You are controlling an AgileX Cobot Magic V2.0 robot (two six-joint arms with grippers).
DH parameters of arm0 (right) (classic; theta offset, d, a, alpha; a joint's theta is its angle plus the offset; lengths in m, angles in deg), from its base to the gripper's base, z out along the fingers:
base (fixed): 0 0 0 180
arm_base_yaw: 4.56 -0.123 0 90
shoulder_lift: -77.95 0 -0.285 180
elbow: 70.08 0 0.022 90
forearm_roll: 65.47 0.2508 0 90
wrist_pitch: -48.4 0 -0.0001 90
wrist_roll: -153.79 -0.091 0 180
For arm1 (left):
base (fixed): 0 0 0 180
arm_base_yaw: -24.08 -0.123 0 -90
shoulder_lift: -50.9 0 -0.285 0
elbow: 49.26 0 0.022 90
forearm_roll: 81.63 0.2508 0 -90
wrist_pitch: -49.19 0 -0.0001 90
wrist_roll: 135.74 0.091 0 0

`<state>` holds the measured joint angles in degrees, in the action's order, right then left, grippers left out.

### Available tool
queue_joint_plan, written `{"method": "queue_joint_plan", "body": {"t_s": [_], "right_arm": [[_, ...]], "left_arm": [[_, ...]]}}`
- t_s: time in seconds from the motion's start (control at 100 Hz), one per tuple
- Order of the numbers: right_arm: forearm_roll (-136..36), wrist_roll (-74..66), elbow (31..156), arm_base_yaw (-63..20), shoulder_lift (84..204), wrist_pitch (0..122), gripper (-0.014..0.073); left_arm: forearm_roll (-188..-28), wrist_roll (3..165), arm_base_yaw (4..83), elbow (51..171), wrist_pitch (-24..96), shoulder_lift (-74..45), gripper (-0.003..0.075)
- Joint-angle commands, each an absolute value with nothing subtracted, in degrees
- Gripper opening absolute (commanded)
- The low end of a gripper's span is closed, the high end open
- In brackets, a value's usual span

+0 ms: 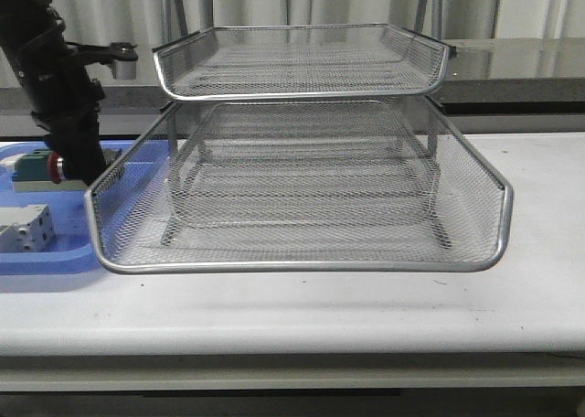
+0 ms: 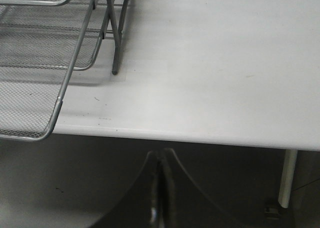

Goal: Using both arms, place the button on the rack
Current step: 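Carry the red push button into the pulled-out middle tier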

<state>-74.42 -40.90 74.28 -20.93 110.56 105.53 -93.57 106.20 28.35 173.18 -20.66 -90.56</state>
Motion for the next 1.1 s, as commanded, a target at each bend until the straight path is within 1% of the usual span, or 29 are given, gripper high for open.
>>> {"method": "queue_joint_plan", "body": {"t_s": [0.0,0.26,0.54,0.69,0.91,1.09], "right_arm": [[-75.75,-40.79,76.10,-20.93,110.90,101.97,-0.0109],[-75.75,-40.79,76.10,-20.93,110.90,101.97,-0.0109],[-75.75,-40.79,76.10,-20.93,110.90,101.97,-0.0109],[-75.75,-40.79,76.10,-20.93,110.90,101.97,-0.0109],[-75.75,-40.79,76.10,-20.93,110.90,101.97,-0.0109],[-75.75,-40.79,76.10,-20.93,110.90,101.97,-0.0109]], "left_arm": [[-93.39,104.11,28.40,175.83,-23.46,-85.13,-0.0020],[-89.20,97.93,28.40,175.83,-23.46,-79.21,-0.0020],[-89.79,94.89,28.40,175.73,-23.46,-69.55,-0.0020],[-91.46,94.72,29.15,172.57,-23.46,-63.13,-0.0020],[-92.27,94.72,33.76,163.27,-23.46,-53.95,-0.0020],[-92.79,94.23,40.75,156.73,-23.46,-49.39,-0.0020]]}}
